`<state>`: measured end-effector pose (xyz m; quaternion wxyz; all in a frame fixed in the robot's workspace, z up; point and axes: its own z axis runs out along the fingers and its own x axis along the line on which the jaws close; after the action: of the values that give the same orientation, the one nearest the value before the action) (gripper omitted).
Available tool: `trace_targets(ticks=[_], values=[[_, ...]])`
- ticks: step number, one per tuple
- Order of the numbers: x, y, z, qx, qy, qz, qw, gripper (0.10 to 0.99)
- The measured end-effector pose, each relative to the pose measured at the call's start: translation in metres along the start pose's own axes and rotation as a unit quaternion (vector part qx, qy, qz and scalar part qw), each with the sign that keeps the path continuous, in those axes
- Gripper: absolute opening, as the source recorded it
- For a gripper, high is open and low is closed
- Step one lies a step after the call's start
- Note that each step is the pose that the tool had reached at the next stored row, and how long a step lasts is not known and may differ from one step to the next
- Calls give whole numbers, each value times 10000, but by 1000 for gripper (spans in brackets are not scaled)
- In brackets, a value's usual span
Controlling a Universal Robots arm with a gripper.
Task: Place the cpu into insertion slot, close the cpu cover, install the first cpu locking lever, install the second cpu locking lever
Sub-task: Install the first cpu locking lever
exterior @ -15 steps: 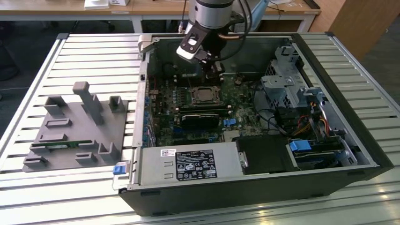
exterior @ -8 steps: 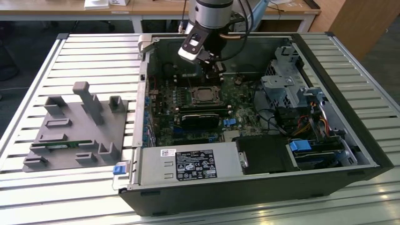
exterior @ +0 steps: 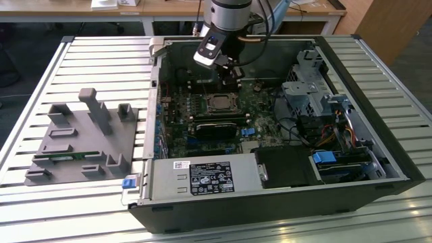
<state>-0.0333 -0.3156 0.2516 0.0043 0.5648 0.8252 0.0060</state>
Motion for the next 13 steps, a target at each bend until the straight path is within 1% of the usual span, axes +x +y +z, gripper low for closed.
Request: trace_targets(ticks=[13], values=[[0,0,0,0,4,-277,9996,106]])
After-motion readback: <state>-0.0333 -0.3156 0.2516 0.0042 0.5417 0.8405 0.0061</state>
